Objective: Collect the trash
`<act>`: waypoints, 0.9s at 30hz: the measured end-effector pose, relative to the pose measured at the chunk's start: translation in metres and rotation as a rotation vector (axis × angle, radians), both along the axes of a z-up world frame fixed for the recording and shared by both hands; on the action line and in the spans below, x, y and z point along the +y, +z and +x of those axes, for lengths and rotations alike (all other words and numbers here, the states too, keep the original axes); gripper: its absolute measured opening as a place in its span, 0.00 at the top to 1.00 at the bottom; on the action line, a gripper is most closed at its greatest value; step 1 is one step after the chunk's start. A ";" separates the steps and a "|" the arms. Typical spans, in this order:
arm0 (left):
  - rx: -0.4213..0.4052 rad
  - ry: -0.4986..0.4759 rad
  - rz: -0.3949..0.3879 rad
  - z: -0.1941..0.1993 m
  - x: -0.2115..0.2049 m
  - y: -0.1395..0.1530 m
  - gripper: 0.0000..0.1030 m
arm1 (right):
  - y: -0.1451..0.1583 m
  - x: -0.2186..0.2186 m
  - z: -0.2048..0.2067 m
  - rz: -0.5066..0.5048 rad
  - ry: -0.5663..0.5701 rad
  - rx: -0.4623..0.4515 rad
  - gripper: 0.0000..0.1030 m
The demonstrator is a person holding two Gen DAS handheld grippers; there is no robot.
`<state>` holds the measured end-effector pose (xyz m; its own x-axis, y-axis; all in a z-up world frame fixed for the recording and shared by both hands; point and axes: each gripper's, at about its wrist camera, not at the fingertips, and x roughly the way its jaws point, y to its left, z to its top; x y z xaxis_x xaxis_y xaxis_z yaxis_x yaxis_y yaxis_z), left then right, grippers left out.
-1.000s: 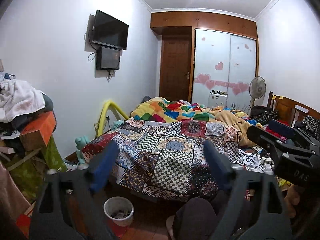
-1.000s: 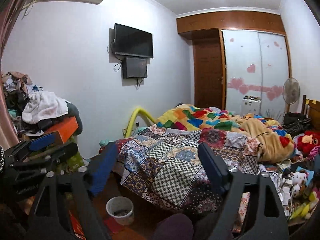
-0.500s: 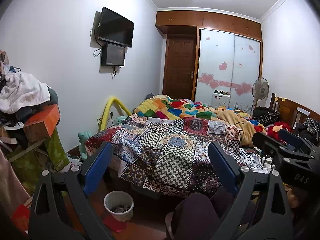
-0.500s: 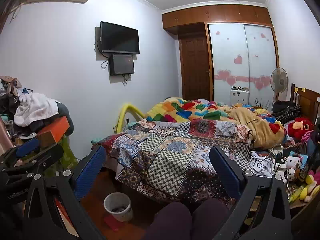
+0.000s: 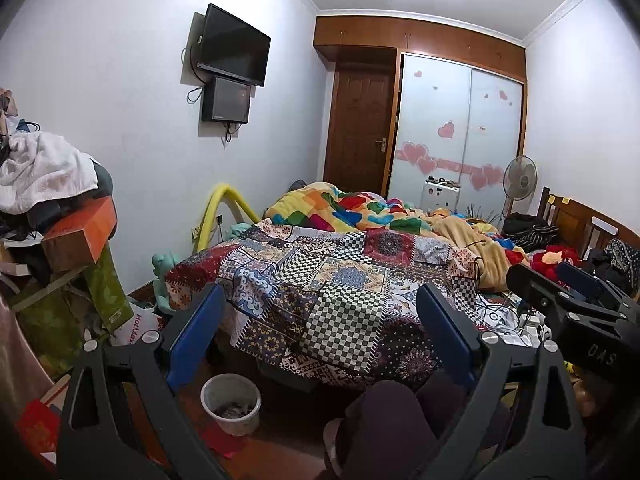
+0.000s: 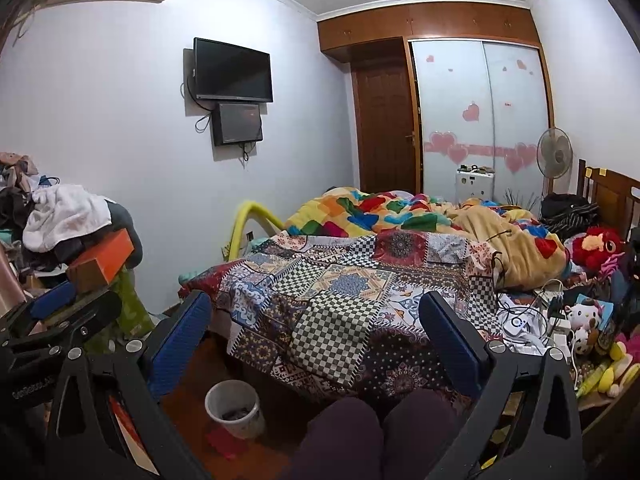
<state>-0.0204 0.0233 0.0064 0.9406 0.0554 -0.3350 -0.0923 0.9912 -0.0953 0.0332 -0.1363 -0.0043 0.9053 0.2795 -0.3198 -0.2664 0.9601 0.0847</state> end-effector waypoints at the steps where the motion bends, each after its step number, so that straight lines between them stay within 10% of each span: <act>1: 0.000 -0.001 -0.001 0.000 0.000 0.000 0.06 | 0.000 0.000 0.000 0.000 0.001 0.001 0.00; 27: -0.016 -0.008 -0.004 -0.003 -0.008 -0.002 0.06 | 0.001 0.000 -0.001 -0.001 -0.002 0.006 0.00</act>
